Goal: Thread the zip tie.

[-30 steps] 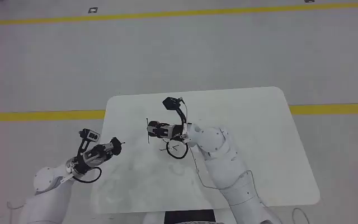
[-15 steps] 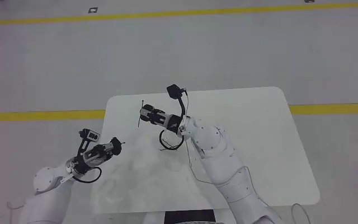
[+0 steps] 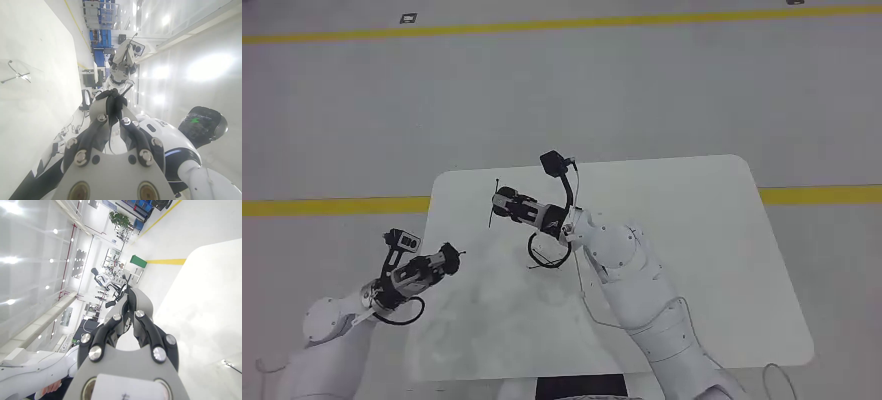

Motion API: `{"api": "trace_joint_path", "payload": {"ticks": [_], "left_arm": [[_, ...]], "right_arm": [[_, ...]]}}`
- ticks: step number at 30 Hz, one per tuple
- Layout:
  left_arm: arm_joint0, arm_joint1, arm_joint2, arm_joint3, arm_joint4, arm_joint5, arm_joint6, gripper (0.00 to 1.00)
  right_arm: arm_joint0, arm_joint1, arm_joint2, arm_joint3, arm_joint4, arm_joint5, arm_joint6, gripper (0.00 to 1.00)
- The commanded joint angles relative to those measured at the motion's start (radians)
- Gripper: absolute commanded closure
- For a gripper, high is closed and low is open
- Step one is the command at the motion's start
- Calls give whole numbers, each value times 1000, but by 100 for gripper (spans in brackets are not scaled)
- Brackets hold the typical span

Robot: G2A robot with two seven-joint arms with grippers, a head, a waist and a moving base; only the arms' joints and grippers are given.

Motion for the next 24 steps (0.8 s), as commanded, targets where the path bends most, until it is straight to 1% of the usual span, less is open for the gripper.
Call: {"api": "trace_joint_path", "payload": {"ticks": [1,3,6,8,12,19,22,24], "left_arm": [[-8,-2,-7,16,-29,-2,-15,100],[-19,-5,-15,32,-46,-2,-39,100],[-41,-14,-29,65,-72,-2,-76,100],[-54,-23,-33,79,-75,-2,-76,100],[-74,-40,-43,92,-83,-2,-76,100],[-104,-71,-58,129,-105,-2,-76,100],[-110,-75,-64,133,-98,-2,-76,100],[-110,-75,-64,133,-98,-2,-76,100]], "right_arm": [[0,0,0,0,0,0,0,100],[-2,0,0,0,2,1,-6,100],[-7,1,-7,2,33,21,-55,100],[-3,0,-15,9,57,36,-87,100],[5,-5,-45,26,94,61,-166,100],[14,-15,-117,66,110,71,-302,100],[15,-17,-134,78,98,65,-357,100],[15,-17,-134,78,98,65,-357,100]]}}
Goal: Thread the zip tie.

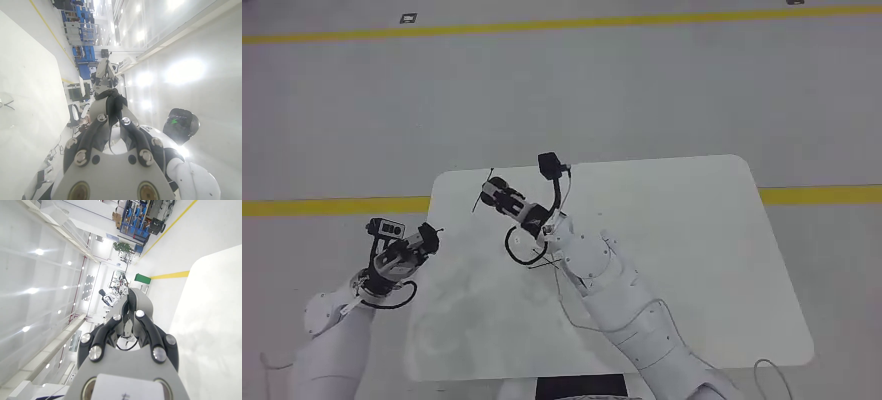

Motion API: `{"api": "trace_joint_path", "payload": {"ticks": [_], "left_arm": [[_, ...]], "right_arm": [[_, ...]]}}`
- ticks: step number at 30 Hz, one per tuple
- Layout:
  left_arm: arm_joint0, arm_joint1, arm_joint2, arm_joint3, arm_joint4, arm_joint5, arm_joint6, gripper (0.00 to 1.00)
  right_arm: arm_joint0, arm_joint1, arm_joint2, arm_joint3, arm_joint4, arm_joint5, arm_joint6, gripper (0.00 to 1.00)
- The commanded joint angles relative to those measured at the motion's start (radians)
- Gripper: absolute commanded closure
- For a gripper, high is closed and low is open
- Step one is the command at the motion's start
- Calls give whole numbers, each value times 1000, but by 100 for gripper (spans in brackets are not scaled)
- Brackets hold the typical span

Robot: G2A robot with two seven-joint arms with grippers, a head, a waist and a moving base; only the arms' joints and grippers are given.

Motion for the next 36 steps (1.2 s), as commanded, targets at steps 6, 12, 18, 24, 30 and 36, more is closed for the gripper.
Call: {"api": "trace_joint_path", "payload": {"ticks": [6,12,18,24,30,36], "left_arm": [[0,0,0,0,0,0,0,100],[10,-4,-3,-12,-37,0,25,100],[16,-20,-26,6,-63,0,0,100],[7,-43,-29,20,-42,0,0,100],[-5,-69,-35,31,-40,0,0,100],[-5,-69,-35,31,-40,0,0,100]], "right_arm": [[0,0,1,-1,0,0,6,100],[-6,1,-1,-4,-3,-1,-12,100],[-24,-4,-44,-13,-11,-6,-106,100],[-21,-6,-74,-6,-25,-11,-164,100],[-25,-10,-118,8,-42,-27,-213,100],[-31,-6,-125,-3,-79,-65,-238,100]]}}
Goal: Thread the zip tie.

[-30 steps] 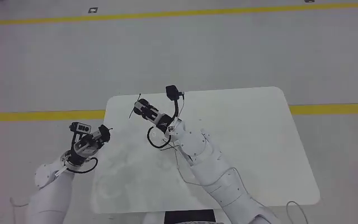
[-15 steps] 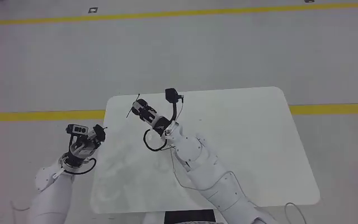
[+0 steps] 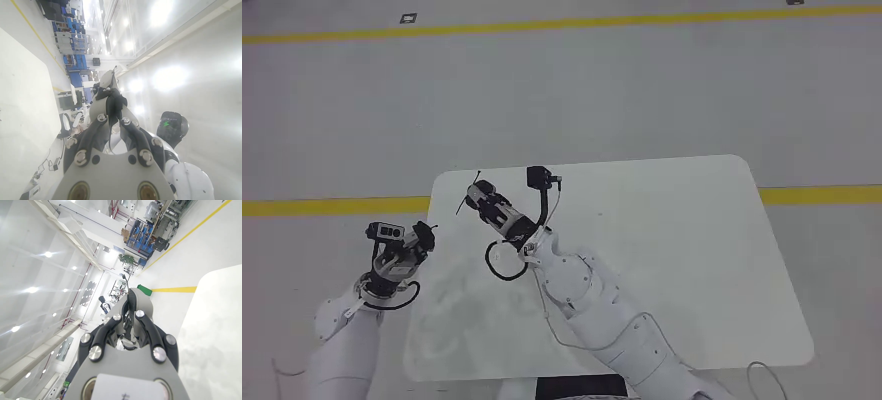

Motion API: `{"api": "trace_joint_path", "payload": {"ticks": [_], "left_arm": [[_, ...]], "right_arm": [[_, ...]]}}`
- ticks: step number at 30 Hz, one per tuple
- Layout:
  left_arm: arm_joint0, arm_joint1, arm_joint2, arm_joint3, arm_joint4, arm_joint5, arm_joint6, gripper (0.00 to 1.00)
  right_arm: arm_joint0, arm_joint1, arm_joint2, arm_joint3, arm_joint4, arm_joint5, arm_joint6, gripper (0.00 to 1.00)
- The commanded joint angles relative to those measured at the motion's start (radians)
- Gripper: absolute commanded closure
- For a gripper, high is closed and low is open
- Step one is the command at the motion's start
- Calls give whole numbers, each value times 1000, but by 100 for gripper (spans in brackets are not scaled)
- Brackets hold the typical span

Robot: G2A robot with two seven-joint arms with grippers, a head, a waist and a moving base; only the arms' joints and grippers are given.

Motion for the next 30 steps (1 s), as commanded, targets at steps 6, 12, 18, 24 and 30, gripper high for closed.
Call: {"api": "trace_joint_path", "payload": {"ticks": [6,12,18,24,30], "left_arm": [[0,0,0,0,0,0,0,100],[0,0,0,0,0,0,0,100],[0,0,0,0,0,0,0,100],[0,0,0,0,0,0,0,100],[0,0,0,0,0,0,0,100]], "right_arm": [[0,0,0,0,2,1,1,100],[-8,-2,-50,-3,-99,4,-76,100],[16,-9,-113,37,-153,38,-168,100],[34,-14,-141,54,-186,78,-242,100],[34,-14,-141,54,-186,78,-242,100]]}}
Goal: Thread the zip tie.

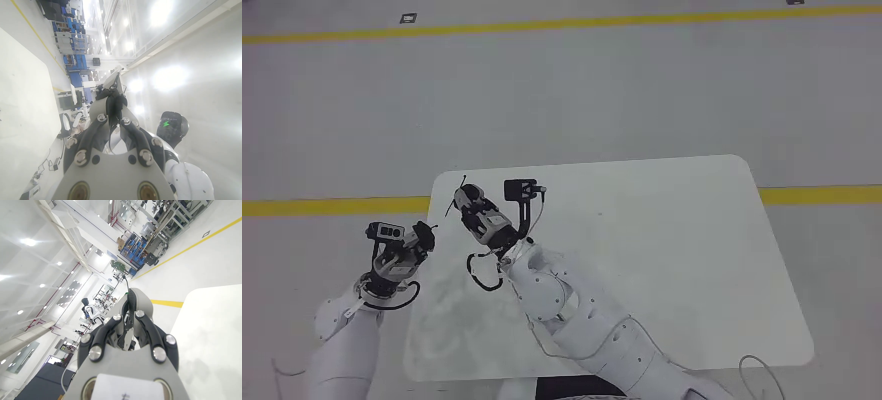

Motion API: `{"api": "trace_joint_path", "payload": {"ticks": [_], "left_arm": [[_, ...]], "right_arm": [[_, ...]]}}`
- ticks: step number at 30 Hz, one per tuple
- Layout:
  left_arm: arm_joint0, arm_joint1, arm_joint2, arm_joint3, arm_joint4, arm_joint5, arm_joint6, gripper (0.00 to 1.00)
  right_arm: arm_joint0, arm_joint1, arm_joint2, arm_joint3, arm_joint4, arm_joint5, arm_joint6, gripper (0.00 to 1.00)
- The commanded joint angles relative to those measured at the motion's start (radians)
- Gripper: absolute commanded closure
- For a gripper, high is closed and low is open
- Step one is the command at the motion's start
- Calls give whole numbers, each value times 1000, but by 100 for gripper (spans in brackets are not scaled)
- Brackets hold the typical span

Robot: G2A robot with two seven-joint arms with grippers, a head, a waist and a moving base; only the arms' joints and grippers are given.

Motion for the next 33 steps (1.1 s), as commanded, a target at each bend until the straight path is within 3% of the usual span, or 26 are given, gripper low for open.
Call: {"api": "trace_joint_path", "payload": {"ticks": [1,10,33], "left_arm": [[0,0,0,0,0,0,0,100],[0,0,0,0,0,0,0,100],[0,0,0,0,0,0,0,100]], "right_arm": [[-2,1,-1,-3,-5,1,3,100],[-2,7,-30,-26,-24,33,18,100],[34,-3,-78,20,-21,79,-20,100]]}}
